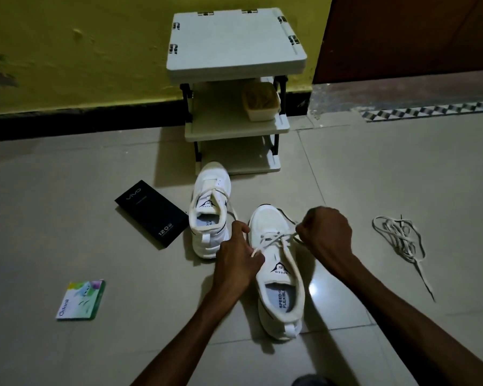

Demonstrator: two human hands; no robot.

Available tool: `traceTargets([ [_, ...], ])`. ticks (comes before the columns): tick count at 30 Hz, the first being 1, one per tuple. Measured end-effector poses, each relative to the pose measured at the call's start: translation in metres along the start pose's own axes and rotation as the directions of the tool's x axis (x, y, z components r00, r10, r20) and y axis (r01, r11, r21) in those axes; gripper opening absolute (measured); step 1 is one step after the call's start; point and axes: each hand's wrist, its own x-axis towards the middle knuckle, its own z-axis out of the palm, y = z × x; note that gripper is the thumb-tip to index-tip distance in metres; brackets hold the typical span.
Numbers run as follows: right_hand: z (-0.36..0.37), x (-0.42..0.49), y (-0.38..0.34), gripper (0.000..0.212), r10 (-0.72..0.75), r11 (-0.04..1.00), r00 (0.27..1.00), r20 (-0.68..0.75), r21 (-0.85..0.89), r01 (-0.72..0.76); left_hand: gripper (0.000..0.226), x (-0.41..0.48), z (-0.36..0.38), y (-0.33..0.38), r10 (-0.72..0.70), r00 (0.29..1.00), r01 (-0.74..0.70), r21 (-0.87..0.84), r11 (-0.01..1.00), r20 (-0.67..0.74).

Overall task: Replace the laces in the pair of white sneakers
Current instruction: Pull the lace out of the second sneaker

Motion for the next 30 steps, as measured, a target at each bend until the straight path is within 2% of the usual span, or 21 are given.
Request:
traceTargets([
  [2,0.006,-0.010,-0.004,0.018,-0.072,0.997,0.996,0.044,-0.021,0.073,0.048,0.002,0.001,0.001,-0.006,1.000,0.006,0.016,1.000,-0.011],
  [5,0.007,-0.019,-0.016,0.027,-0.264,0.963,0.961,0.087,-0.030,0.268,0.050,0.004,0.003,-0.001,-0.018,1.000,0.019,0.018,1.000,-0.014],
  [7,0.009,-0.022,-0.028,0.021,-0.396,0.887,0.897,0.196,-0.172,0.429,0.048,0.003,0.003,-0.002,-0.012,1.000,0.012,0.004,1.000,-0.015],
  [9,0.014,-0.027,-0.037,0.009,-0.499,0.786,0.837,0.226,-0.289,0.547,0.046,0.002,0.003,-0.003,-0.004,1.000,0.004,-0.004,1.000,-0.007],
  [11,0.020,-0.026,-0.039,0.013,-0.506,0.768,0.825,0.252,-0.303,0.564,0.044,0.001,0.003,-0.003,-0.002,1.000,0.001,-0.009,1.000,-0.002],
  [15,0.019,-0.019,-0.038,0.013,-0.593,0.720,0.784,0.185,-0.312,0.619,0.045,0.001,0.002,-0.006,-0.009,1.000,0.009,-0.001,1.000,-0.008],
  [17,0.004,-0.007,-0.031,0.009,-0.540,0.811,0.842,0.001,-0.266,0.521,0.045,0.001,0.002,-0.006,-0.002,1.000,0.002,0.007,1.000,-0.010],
  [18,-0.008,0.000,-0.026,0.009,-0.460,0.878,0.881,-0.110,-0.203,0.433,0.046,0.000,0.002,-0.006,-0.001,1.000,0.001,0.011,1.000,-0.012],
  [20,-0.028,0.015,-0.012,0.010,-0.180,0.977,0.928,-0.325,0.051,0.207,0.046,0.001,0.002,-0.006,-0.009,1.000,0.009,0.023,1.000,-0.016],
  [22,-0.037,0.021,-0.004,0.008,0.119,0.933,0.926,-0.357,0.359,0.019,0.046,0.001,0.004,-0.006,-0.016,1.000,0.016,0.022,1.000,-0.017],
  [23,-0.035,0.021,-0.005,0.007,0.203,0.850,0.937,-0.285,0.526,-0.024,0.046,0.001,0.004,-0.005,-0.016,1.000,0.016,0.023,1.000,-0.018],
  [24,-0.031,0.017,-0.010,0.006,0.242,0.721,0.959,-0.151,0.689,-0.073,0.046,0.001,0.004,-0.005,-0.016,1.000,0.016,0.029,0.999,-0.017],
  [26,-0.022,0.002,-0.026,0.011,0.168,0.426,0.966,0.198,0.869,-0.252,0.045,0.003,0.004,-0.005,-0.020,1.000,0.020,0.030,0.999,-0.007],
  [27,-0.020,-0.004,-0.033,0.016,0.090,0.313,0.934,0.347,0.880,-0.357,0.045,0.003,0.004,-0.005,-0.024,1.000,0.024,0.025,0.999,0.001],
  [28,-0.020,-0.011,-0.039,0.018,0.018,0.272,0.895,0.445,0.859,-0.433,0.045,0.004,0.003,-0.004,-0.029,1.000,0.029,0.016,0.999,0.007],
  [29,-0.019,-0.014,-0.042,0.018,-0.033,0.324,0.870,0.491,0.829,-0.456,0.045,0.005,0.002,-0.004,-0.038,0.999,0.038,0.003,0.999,0.012],
  [30,-0.019,-0.016,-0.043,0.018,-0.066,0.466,0.862,0.502,0.780,-0.419,0.045,0.005,0.001,-0.004,-0.051,0.999,0.051,-0.013,0.999,0.015],
])
